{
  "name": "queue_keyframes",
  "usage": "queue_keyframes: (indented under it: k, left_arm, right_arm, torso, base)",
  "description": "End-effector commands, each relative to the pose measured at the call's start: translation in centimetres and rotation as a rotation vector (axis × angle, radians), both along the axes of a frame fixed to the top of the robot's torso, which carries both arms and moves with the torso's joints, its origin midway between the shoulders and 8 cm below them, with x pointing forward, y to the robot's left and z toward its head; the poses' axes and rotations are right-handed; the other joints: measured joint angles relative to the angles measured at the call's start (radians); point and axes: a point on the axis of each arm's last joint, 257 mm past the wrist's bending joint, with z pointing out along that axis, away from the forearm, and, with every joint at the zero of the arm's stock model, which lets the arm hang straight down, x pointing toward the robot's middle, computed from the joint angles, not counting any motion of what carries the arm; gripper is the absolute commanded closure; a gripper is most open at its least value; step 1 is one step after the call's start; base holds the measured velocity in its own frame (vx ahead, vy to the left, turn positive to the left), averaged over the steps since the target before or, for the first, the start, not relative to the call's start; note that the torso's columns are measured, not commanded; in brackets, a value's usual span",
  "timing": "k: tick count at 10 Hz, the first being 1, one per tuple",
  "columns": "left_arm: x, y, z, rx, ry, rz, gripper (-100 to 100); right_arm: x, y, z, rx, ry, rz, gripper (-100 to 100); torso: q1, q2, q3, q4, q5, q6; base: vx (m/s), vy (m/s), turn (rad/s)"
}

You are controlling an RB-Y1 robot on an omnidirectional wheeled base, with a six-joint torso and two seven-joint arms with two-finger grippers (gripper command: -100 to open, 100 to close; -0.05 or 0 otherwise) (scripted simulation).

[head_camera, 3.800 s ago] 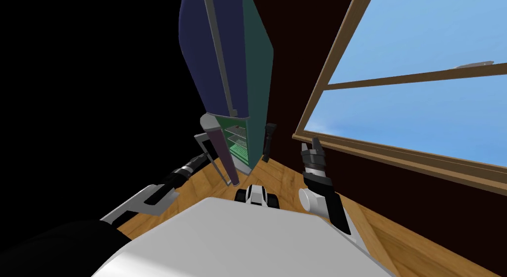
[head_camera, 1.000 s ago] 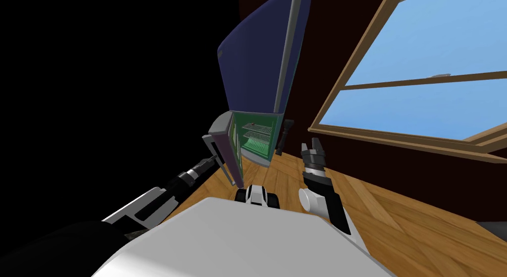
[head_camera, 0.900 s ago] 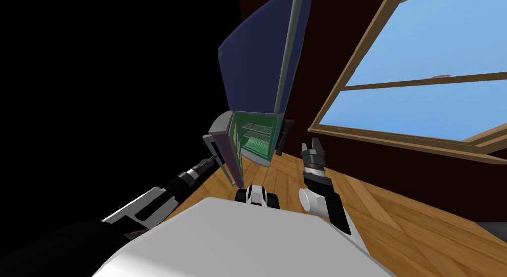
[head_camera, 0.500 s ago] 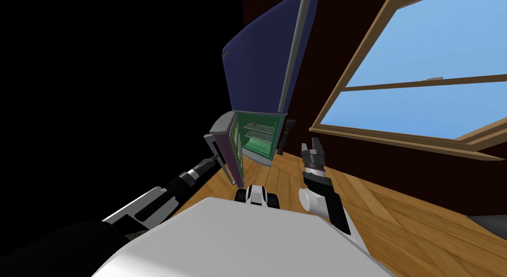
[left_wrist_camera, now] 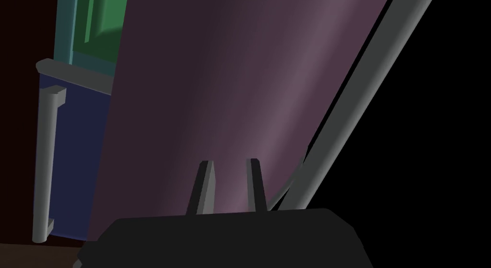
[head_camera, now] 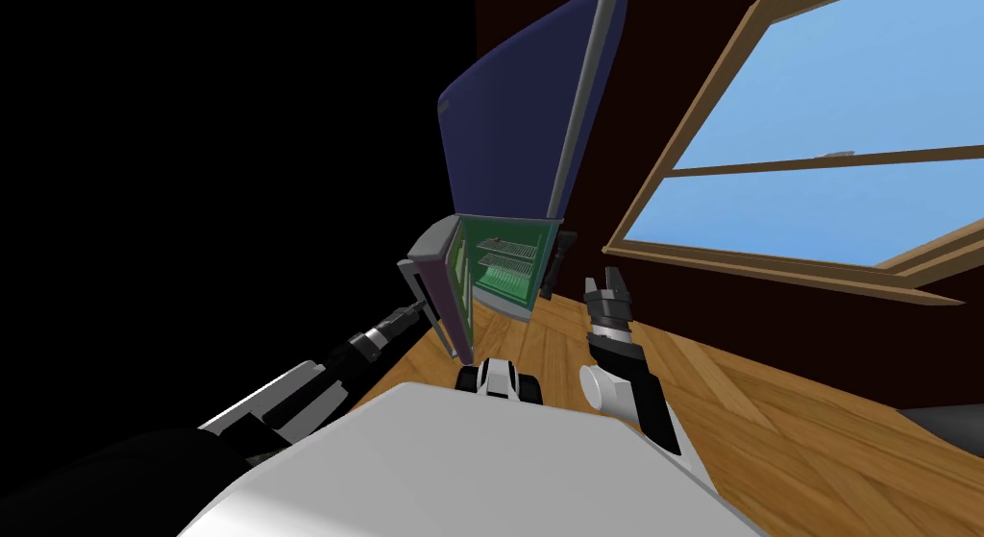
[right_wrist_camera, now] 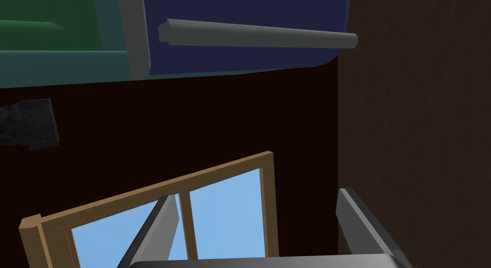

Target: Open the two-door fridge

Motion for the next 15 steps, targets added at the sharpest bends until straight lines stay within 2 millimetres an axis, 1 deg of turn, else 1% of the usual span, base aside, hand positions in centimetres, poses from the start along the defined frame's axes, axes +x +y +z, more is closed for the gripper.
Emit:
queue_keyframes:
  k: [1, 4, 6, 7, 8, 9, 10, 13, 15]
  left_arm:
    - [0.1, -0.3, -0.4, -0.003, -0.002, -0.013, -100]
    - [0.1, -0.6, -0.7, -0.005, -0.004, -0.026, -100]
    - [0.1, -0.5, -0.6, -0.005, -0.004, -0.024, -100]
    - [0.1, -0.5, -0.6, -0.005, -0.003, -0.024, 100]
    - [-0.1, -1.2, -0.6, -0.005, -0.004, -0.046, 100]
    - [-0.1, -1.2, -0.6, -0.005, -0.004, -0.046, 100]
    - [-0.2, -1.5, -0.5, -0.006, -0.004, -0.058, 100]
    - [-0.6, -2.5, -0.4, -0.008, -0.004, -0.092, 100]
    - [-0.8, -3.1, -0.4, -0.009, -0.004, -0.115, 100]
  right_arm:
    - [0.0, 0.0, 0.0, 0.0, 0.0, 0.0, 0]
    - [0.0, 0.0, 0.0, 0.0, 0.0, 0.0, 0]
    - [0.0, 0.0, 0.0, 0.0, 0.0, 0.0, 0]
    - [0.0, 0.0, 0.0, 0.0, 0.0, 0.0, 0]
    - [0.0, 0.0, 0.0, 0.0, 0.0, 0.0, 0]
    - [0.0, 0.0, 0.0, 0.0, 0.0, 0.0, 0]
    - [0.0, 0.0, 0.0, 0.0, 0.0, 0.0, 0]
    - [0.0, 0.0, 0.0, 0.0, 0.0, 0.0, 0]
    - [0.0, 0.0, 0.0, 0.0, 0.0, 0.0, 0]
  torso:
    - [0.003, 0.001, 0.001, 0.0, 0.001, 0.0]
    - [-0.001, -0.001, 0.0, 0.0, 0.0, 0.0]
    - [-0.005, -0.001, -0.001, 0.0, -0.001, 0.0]
    - [-0.004, -0.001, -0.001, 0.0, -0.001, 0.0]
    - [-0.002, -0.001, -0.001, 0.0, 0.0, 0.0]
    - [0.006, 0.001, 0.0, 0.0, 0.002, 0.0]
    - [0.007, 0.001, 0.001, 0.0, 0.003, -0.001]
    - [0.0, -0.001, 0.0, 0.0, 0.0, 0.0]
    - [0.0, -0.001, 0.0, 0.0, 0.0, 0.0]
  base:
    - [-0.037, 0.136, -0.034]
    - [-0.031, 0.123, -0.025]
    - [-0.009, 0.029, -0.004]
    - [0.0, 0.0, 0.0]
    - [-0.022, 0.123, -0.048]
    - [-0.034, 0.169, -0.01]
    - [-0.039, 0.184, -0.039]
    - [-0.035, 0.205, -0.031]
    - [-0.03, 0.23, -0.031]
